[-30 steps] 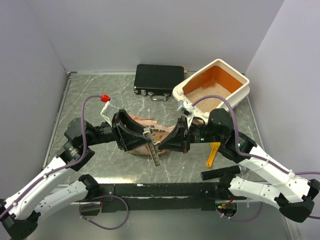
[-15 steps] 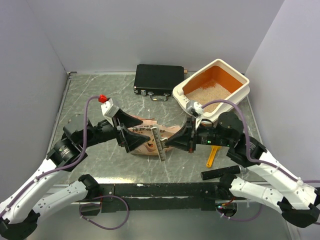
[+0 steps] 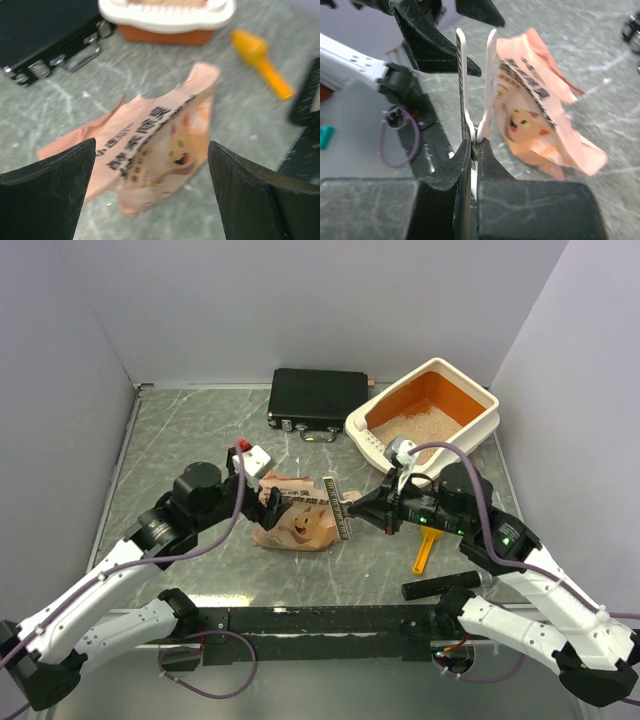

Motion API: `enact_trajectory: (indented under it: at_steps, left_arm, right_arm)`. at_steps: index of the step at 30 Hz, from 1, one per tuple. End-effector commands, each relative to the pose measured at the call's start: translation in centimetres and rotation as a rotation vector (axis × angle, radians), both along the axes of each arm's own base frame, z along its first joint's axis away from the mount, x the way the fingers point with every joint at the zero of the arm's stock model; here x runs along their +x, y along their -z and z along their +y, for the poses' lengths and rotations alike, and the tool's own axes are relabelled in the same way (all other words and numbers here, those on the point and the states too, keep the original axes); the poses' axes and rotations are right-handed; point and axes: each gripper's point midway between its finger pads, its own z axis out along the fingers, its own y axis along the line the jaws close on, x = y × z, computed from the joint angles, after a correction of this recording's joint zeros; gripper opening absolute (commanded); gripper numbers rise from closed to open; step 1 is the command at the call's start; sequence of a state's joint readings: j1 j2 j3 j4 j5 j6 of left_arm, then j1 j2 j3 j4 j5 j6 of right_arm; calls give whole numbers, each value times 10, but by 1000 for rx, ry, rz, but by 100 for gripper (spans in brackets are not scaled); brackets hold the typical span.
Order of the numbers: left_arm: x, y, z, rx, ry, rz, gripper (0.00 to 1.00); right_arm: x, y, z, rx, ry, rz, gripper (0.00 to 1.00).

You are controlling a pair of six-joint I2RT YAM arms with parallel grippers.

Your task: Fill the litter box with clean litter

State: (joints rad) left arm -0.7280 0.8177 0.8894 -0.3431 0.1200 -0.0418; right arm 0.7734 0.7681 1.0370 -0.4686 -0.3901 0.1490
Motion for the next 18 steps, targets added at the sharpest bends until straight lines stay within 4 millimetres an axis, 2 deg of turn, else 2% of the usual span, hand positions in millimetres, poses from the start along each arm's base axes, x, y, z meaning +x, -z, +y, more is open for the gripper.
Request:
enact_trajectory:
  at_steps: [1, 7, 18]
  left_arm:
    - [25, 24, 6, 163, -36, -77, 97]
    - [39, 50, 7, 298, -46, -64, 98]
    - [39, 97, 4, 441, 18, 25, 99]
  right_arm:
    - [22, 23, 0, -65, 62, 7, 0]
    - [24, 30, 5, -65, 41, 18, 0]
    - [22, 35, 8, -57, 12, 27, 0]
